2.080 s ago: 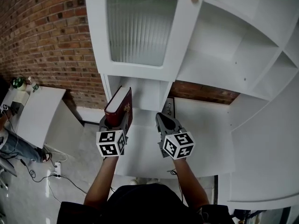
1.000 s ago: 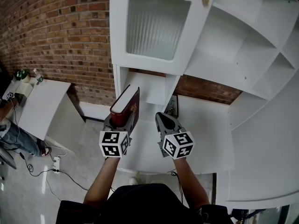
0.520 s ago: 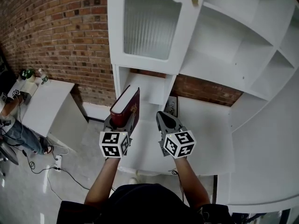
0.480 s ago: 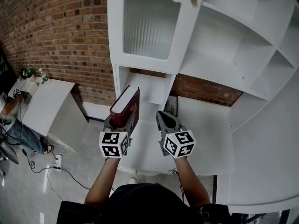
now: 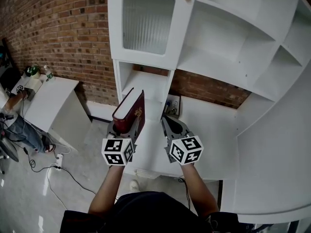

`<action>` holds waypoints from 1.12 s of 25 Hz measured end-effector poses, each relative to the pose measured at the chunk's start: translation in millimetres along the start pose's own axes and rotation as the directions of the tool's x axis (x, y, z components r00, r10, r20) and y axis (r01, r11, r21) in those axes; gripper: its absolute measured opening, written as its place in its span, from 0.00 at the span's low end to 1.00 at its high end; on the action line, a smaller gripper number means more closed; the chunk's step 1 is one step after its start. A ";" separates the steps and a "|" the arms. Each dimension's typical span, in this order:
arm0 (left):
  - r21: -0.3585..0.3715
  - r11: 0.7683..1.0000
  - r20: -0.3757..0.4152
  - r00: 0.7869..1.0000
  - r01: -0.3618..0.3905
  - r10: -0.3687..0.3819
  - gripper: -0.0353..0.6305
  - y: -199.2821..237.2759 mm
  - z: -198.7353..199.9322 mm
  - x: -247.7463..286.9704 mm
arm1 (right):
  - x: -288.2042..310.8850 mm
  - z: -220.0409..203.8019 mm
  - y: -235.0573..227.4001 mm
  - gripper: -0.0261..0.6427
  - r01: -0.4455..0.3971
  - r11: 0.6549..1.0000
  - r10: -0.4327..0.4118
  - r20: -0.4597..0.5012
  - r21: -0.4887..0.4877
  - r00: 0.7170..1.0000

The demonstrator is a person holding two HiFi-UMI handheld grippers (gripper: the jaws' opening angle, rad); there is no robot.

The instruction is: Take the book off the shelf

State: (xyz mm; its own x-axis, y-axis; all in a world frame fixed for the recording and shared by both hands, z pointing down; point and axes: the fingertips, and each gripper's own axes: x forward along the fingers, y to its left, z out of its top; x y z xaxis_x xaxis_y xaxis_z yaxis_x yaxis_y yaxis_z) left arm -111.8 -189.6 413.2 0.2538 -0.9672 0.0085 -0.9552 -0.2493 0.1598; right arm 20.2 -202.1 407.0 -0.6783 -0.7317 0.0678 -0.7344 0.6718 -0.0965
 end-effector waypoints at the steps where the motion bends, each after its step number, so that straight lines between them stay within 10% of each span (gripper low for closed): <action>1: -0.002 1.000 0.002 1.000 0.000 0.000 0.41 -6.2 -0.7 -3.9 | -6.4 -0.4 -0.2 0.07 -0.002 1.000 0.002 -0.001 0.000 1.000; 28: 0.043 0.997 0.013 0.997 -0.071 0.071 0.41 -105.7 -11.9 -79.0 | -114.3 8.9 3.6 0.07 -0.081 0.997 0.080 0.079 0.010 0.994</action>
State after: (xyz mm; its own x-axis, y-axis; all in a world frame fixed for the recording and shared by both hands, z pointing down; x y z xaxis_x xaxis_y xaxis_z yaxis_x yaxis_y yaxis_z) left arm -29.1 -86.2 407.4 0.1835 -0.9830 0.0070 -0.9765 -0.1814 0.1163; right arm 95.3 -117.1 390.1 -0.7306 -0.6825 -0.0188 -0.6768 0.7276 -0.1120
